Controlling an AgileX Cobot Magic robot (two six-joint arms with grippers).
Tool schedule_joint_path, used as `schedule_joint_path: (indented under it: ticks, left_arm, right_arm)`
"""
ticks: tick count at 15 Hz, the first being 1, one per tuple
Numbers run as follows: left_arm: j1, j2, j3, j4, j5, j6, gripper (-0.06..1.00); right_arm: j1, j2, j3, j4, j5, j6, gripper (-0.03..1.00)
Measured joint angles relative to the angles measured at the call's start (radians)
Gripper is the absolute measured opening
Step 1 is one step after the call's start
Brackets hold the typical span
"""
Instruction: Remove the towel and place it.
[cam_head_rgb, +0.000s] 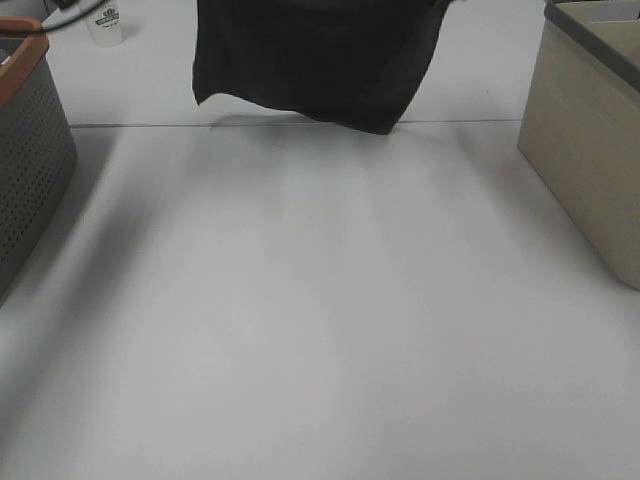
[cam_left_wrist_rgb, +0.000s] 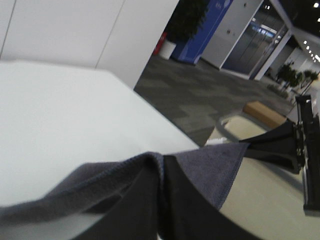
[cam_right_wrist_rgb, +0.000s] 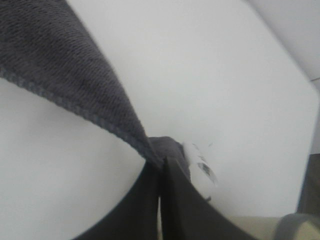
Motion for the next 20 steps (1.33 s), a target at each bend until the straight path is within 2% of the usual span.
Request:
schedule_joint_path:
  ticks: [1, 2, 5, 7, 12, 17, 18, 20]
  left_arm:
    - [-0.015, -0.026, 0.122, -0.027, 0.003, 0.076, 0.00]
    - [-0.030, -0.092, 0.356, -0.078, 0.002, 0.191, 0.00]
    - [-0.031, -0.178, 0.605, -0.116, 0.001, 0.274, 0.00]
    - [-0.031, -0.228, 0.731, -0.117, 0.018, 0.311, 0.00]
    - [-0.033, -0.276, 0.877, -0.121, 0.069, 0.325, 0.00]
    - [-0.033, -0.276, 0.913, -0.108, 0.068, 0.325, 0.00]
    - [-0.033, -0.276, 0.913, -0.107, 0.069, 0.326, 0.01]
    - [-0.033, -0.277, 0.913, -0.092, 0.081, 0.329, 0.31]
  right_arm:
    - [0.001, -0.040, 0.120, 0.021, -0.017, 0.000, 0.02]
    - [0.004, -0.140, 0.410, 0.070, -0.136, 0.002, 0.02]
    - [0.010, -0.284, 0.730, 0.141, -0.294, 0.003, 0.02]
    - [0.026, -0.344, 0.897, 0.185, -0.339, 0.004, 0.02]
    - [0.036, -0.361, 1.106, 0.300, -0.471, 0.007, 0.02]
    - [0.038, -0.350, 1.147, 0.324, -0.529, 0.007, 0.02]
    - [0.038, -0.345, 1.147, 0.324, -0.523, 0.007, 0.06]
    - [0.037, -0.344, 1.147, 0.323, -0.503, 0.007, 0.42]
